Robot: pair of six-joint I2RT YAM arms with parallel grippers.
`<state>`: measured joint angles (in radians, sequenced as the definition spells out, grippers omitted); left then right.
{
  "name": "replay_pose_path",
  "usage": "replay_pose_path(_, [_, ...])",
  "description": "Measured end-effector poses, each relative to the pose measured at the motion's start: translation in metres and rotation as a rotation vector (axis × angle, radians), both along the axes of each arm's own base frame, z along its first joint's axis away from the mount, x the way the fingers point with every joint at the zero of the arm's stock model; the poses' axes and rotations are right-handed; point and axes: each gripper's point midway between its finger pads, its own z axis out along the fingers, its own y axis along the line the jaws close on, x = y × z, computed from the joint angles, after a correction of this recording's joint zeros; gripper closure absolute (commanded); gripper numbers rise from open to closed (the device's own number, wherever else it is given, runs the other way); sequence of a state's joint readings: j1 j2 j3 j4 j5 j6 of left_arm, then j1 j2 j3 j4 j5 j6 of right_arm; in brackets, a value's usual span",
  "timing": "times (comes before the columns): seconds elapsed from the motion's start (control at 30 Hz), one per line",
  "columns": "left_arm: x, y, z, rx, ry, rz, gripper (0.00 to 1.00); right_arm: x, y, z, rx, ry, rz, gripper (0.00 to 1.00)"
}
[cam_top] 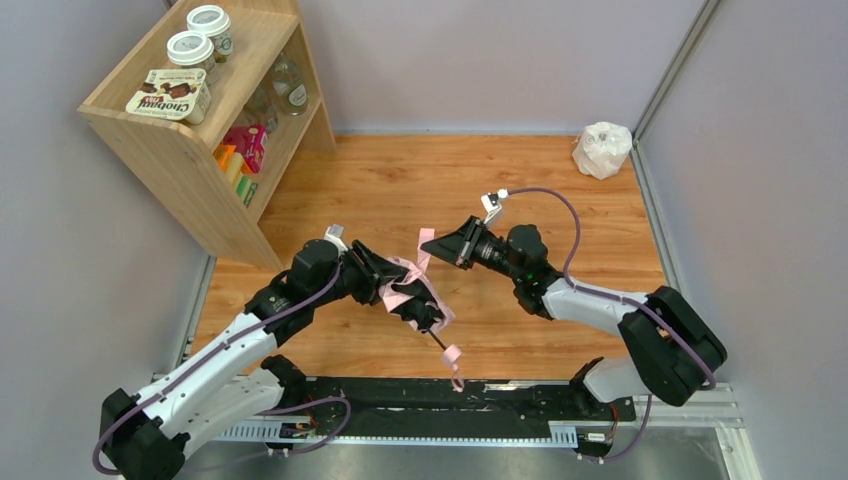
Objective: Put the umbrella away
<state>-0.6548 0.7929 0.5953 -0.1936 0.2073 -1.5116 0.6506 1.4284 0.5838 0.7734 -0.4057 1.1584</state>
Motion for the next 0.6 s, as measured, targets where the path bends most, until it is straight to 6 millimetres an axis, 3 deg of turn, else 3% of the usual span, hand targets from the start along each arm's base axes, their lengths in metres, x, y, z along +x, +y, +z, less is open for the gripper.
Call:
replay_pose_path(0.17, [-0.005, 0.008, -0.054, 0.178, 0.131, -0.013, 1.0, -0.017, 0.002, 0.016, -0.05, -0.195, 0.034, 1.0])
replay_pose_path(0.37, [0.003, 0.009, -0.092, 0.298, 0.23, -0.003, 1.0, -0.044, 0.014, 0.004, -0.158, -0.292, 0.075, 1.0])
replay_pose_path(0.6, [0.004, 0.014, -0.124, 0.35, 0.297, 0.038, 1.0, -0.053, -0.013, -0.022, -0.219, -0.272, -0.013, 1.0])
